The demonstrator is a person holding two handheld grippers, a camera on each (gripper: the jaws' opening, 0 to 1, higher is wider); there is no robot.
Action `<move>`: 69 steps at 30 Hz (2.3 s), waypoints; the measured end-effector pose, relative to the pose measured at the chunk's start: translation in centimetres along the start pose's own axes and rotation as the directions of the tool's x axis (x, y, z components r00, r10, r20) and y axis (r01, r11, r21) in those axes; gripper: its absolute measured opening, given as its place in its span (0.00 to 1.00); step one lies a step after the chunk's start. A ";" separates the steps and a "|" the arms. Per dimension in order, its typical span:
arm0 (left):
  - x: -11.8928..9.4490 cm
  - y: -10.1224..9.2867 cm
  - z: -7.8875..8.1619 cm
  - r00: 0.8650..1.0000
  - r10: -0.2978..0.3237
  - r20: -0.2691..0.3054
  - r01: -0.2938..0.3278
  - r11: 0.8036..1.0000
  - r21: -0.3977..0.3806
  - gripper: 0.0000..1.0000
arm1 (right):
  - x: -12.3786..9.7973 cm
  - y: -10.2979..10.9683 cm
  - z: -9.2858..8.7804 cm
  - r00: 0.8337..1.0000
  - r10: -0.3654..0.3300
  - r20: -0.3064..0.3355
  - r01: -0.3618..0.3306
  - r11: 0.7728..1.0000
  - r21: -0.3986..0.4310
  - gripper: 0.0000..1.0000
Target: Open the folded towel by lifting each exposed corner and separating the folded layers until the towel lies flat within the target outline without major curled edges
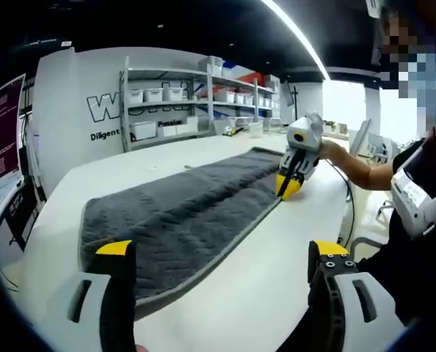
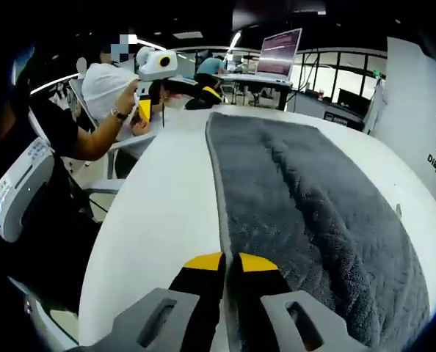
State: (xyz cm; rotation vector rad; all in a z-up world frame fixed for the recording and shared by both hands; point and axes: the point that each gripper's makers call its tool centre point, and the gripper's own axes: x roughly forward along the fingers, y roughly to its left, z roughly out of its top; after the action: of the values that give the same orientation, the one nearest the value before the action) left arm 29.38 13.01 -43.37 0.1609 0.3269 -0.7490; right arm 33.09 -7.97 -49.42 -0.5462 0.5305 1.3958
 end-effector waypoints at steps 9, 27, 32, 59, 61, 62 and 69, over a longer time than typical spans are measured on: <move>0.0 -0.2 -0.1 1.000 0.002 -0.011 -0.002 1.000 0.014 0.95 | 0.0 1.7 0.1 0.999 0.041 0.009 -0.041 0.999 0.027 0.03; -0.2 -0.5 -0.1 1.000 0.004 -0.009 -0.004 1.000 0.016 0.95 | -0.2 3.2 0.1 0.996 0.082 0.029 -0.084 0.993 0.078 0.10; -0.3 -0.1 0.2 1.000 0.013 -0.003 -0.013 1.000 0.014 0.95 | -1.0 2.7 0.8 0.997 0.028 0.077 -0.033 0.998 0.061 0.20; 0.8 0.5 0.5 1.000 0.009 0.015 -0.009 0.999 -0.032 0.96 | -12.4 -1.5 -4.7 0.936 -0.349 0.051 0.334 0.923 0.189 0.99; 0.9 0.3 0.5 1.000 0.005 0.012 -0.005 1.000 -0.028 0.96 | -13.2 -1.4 -5.1 0.931 -0.360 0.055 0.344 0.919 0.195 0.99; 1.0 0.3 0.5 1.000 0.004 0.011 -0.004 1.000 -0.028 0.96 | -13.4 -1.4 -5.1 0.930 -0.363 0.056 0.346 0.917 0.196 0.99; 2.0 0.4 0.3 1.000 -0.011 -0.007 0.011 1.000 -0.017 0.83 | -16.7 -1.8 -6.7 0.896 -0.441 0.059 0.413 0.873 0.258 0.98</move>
State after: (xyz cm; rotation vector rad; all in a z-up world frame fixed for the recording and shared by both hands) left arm 31.10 11.92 -43.75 0.1460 0.3411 -0.7564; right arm 32.98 -25.19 -43.78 -0.3546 0.4428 0.9161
